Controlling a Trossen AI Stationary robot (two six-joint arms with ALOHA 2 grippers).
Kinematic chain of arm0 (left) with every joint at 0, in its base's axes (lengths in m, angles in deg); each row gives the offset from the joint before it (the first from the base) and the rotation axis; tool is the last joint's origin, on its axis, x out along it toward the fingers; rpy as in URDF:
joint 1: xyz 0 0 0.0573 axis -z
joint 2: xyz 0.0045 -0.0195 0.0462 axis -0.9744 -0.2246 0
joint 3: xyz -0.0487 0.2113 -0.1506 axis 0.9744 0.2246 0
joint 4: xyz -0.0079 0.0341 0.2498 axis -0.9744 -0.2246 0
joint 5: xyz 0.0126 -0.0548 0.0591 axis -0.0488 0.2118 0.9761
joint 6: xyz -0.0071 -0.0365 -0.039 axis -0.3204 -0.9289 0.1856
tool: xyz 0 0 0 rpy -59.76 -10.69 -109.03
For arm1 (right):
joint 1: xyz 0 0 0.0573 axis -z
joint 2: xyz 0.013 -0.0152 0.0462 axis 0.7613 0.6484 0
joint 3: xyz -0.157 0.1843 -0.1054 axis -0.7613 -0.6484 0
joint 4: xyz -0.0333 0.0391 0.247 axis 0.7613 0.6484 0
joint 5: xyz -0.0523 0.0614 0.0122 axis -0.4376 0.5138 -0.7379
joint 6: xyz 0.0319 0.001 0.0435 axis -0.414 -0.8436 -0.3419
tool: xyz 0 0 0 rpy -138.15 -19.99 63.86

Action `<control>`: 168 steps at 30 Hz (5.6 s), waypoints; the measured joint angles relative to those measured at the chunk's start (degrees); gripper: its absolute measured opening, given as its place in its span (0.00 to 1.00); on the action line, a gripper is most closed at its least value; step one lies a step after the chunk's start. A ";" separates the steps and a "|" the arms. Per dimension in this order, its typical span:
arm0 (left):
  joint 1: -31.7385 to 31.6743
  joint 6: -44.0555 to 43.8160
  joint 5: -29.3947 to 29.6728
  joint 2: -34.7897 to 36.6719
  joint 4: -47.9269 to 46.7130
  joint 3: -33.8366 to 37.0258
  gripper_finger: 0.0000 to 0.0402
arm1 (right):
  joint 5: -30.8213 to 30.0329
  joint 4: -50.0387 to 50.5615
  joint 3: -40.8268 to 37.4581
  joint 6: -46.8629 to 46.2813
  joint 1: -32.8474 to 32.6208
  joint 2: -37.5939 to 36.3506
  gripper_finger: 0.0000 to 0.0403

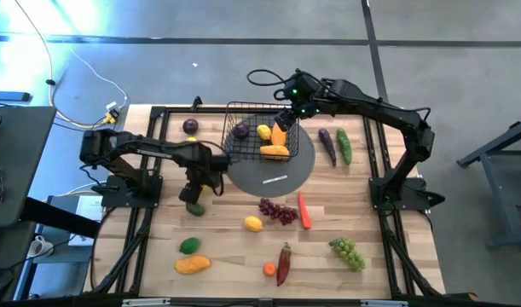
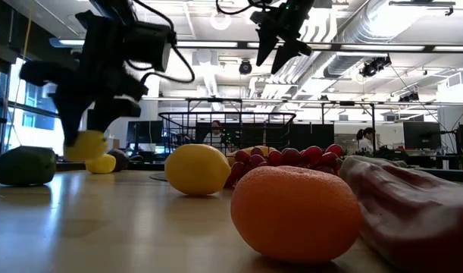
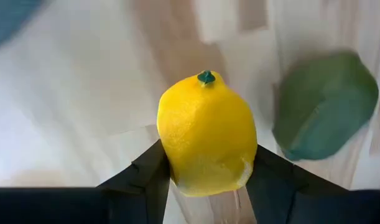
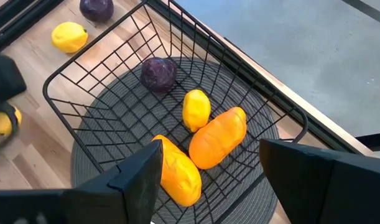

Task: Build produce basket
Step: Put the middle yellow lemon into the black wire basket, then put the bottom yellow lemon into the black wire basket

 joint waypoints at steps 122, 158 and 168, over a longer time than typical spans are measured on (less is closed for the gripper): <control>-14.27 -25.40 2.01 15.00 -0.10 -29.16 0.65 | 1.23 -4.34 -5.38 -23.08 -31.40 0.10 0.62; 5.23 -47.24 15.06 29.28 -0.67 -12.63 0.65 | -1.47 -19.27 -5.35 -1.77 -39.81 19.04 0.62; 5.21 -44.64 15.01 29.28 -1.87 -12.63 0.65 | 0.74 -20.59 -5.35 -4.93 -39.81 23.76 0.62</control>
